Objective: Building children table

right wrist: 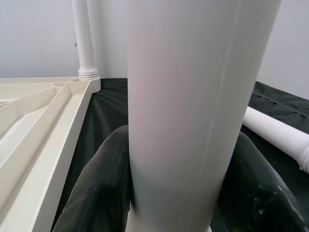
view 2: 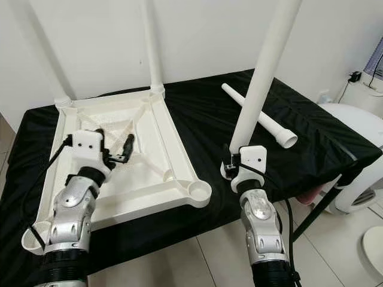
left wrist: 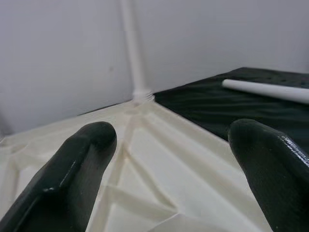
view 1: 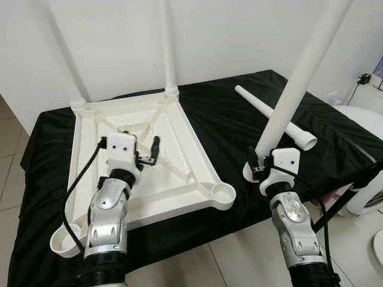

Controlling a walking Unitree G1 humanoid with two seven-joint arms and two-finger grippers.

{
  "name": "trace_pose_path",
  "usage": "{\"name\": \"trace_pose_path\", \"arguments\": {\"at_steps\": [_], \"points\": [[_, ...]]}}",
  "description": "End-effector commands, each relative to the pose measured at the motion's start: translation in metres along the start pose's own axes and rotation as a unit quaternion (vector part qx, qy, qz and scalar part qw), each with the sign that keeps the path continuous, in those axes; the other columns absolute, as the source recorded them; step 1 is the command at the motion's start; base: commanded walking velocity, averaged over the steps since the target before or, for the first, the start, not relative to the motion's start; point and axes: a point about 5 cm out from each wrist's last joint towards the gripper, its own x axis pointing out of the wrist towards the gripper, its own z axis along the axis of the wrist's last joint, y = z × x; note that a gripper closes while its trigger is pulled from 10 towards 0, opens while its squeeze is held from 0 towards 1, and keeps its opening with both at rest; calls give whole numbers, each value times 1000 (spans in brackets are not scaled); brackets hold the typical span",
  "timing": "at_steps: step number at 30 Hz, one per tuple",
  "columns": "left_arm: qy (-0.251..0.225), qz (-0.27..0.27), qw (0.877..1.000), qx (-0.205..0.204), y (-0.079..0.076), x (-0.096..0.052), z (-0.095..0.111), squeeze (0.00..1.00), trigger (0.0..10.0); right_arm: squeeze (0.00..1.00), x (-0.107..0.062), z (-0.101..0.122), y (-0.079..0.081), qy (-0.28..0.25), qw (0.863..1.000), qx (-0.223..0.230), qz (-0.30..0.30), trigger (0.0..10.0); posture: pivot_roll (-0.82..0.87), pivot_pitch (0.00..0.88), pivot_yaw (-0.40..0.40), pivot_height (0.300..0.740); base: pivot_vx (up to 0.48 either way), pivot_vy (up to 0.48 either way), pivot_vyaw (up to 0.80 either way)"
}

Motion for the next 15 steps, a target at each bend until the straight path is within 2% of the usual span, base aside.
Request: {"name": "trace_pose_path", "arguments": {"at_steps": [1,3,5,8,11,12,14,15], "points": [[-28,-6,1000,6,-2,1,10,0,10000,0,3,4,1,-8,1000,-2,4,10000,-94,6,65,740,0,0,0],[-40,-109,993,18,-22,-3,12,0,10000,0,1,5,-3,-7,1000,-5,-1,10000,-102,13,70,740,0,0,0],[-34,-169,985,32,-34,-9,8,0,10000,0,-1,4,-5,-6,1000,-7,-5,10000,-102,14,71,740,0,0,0],[-29,-193,980,48,-38,-12,5,0,10000,0,-1,4,-5,-6,1000,-8,-5,10000,-102,14,71,740,0,0,0],[-7,-282,952,115,-52,-24,-9,0,10000,0,-2,5,-7,-6,1000,-9,-7,10000,-104,17,75,740,0,0,0],[-7,-282,952,115,-52,-24,-9,0,10000,0,-2,5,-7,-6,1000,-9,-7,10000,-104,17,75,740,0,0,0],[6,-312,939,143,-56,-28,-17,0,10000,0,-1,5,-7,-8,1000,-11,-8,10000,-107,12,76,740,0,0,0],[6,-312,939,143,-56,-28,-17,0,10000,0,-1,5,-7,-8,1000,-11,-8,10000,-107,12,76,740,0,0,0]]}}
